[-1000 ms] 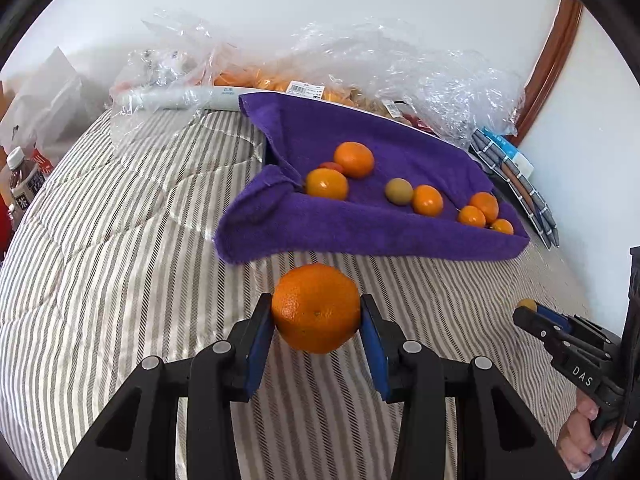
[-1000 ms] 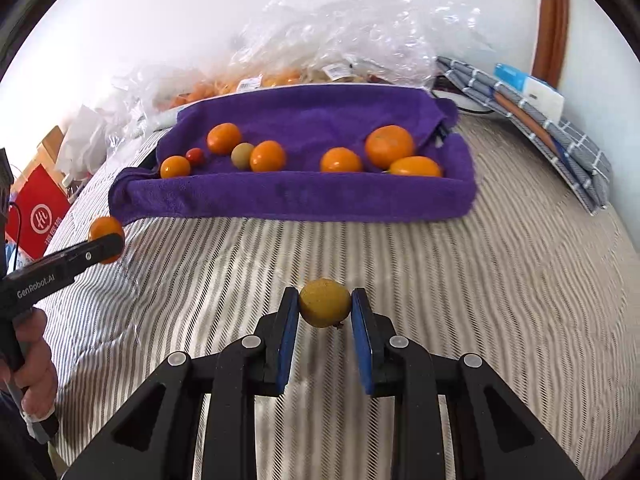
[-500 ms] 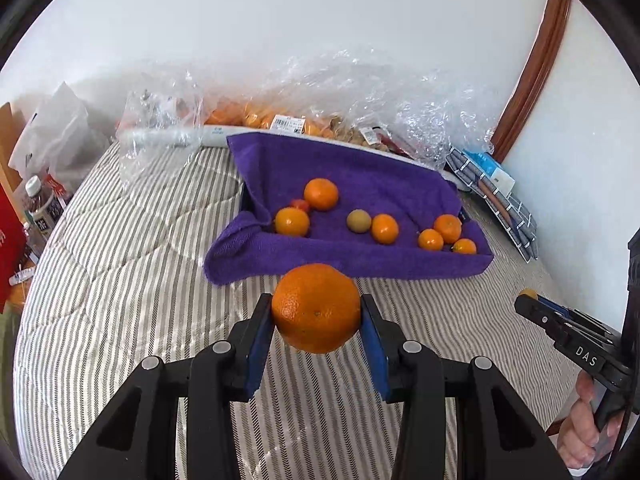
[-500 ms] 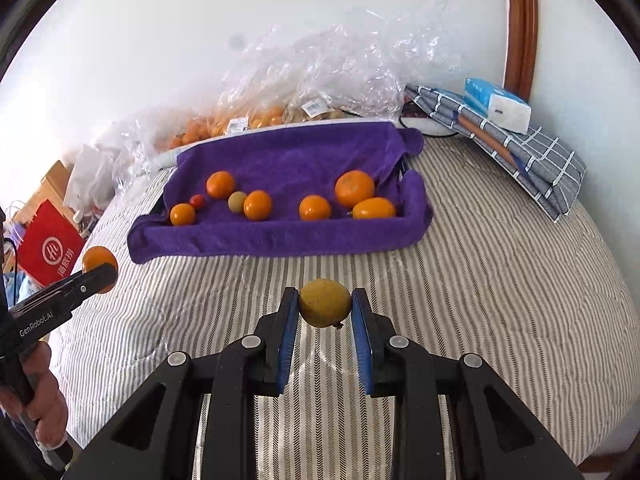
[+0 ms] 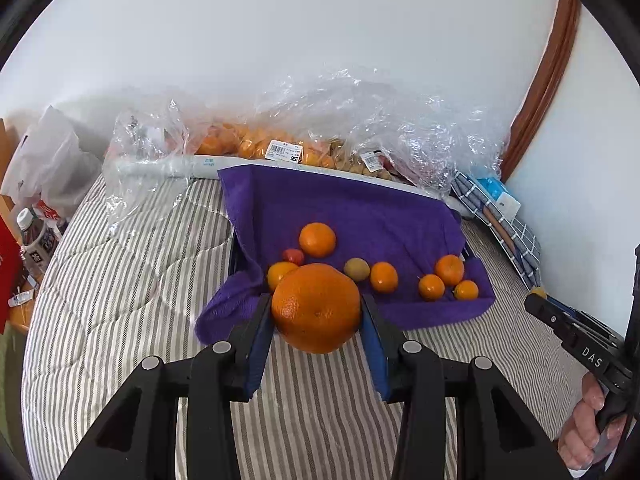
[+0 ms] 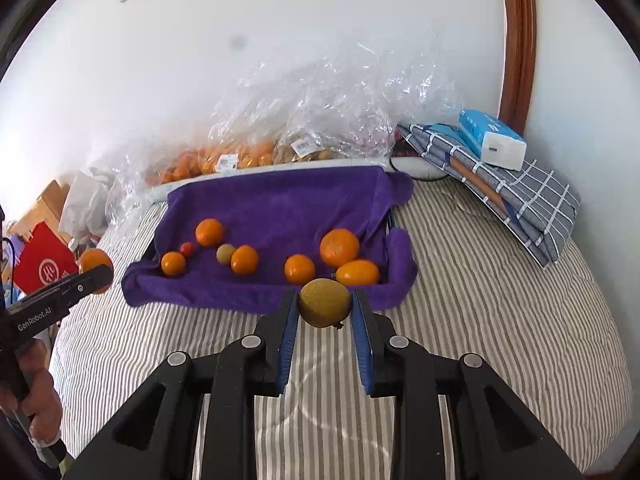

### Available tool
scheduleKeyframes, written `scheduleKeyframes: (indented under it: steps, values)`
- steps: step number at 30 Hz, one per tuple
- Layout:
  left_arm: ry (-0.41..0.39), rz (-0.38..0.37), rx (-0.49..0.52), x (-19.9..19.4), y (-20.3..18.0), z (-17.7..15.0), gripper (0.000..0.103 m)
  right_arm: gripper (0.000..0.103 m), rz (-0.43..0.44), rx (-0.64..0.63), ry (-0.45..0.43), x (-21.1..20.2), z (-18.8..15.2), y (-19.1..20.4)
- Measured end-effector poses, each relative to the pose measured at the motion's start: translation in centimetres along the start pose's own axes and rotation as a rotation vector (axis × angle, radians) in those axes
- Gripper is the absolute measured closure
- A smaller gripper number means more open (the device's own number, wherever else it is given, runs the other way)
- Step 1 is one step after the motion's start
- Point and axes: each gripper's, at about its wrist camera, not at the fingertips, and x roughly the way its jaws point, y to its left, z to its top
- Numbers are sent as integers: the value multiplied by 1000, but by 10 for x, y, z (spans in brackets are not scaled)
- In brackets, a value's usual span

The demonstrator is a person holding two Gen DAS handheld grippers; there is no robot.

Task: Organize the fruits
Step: 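Lower both fruits onto the purple towel and open both grippers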

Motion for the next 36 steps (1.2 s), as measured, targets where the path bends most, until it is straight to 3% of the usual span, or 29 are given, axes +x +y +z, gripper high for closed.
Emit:
scheduleKeyframes:
  steps: [11,18,26,34,36]
  values:
    - [66,-21,13,72,-3,29,63,76,68,-70,-5,71,38,11]
    - [122,-44,35,100,-4,28,63,76,127,-100,53,122,47,21]
    - [125,-59,77,106,-7,28,63,76,169,-95,110,147,42,20]
    - [106,-76,62,105,-9,23,62,76,176,-77,128,148,38,19]
    - [101,-69,68,103,-11,22,62,70,176,-73,129,146,36,18]
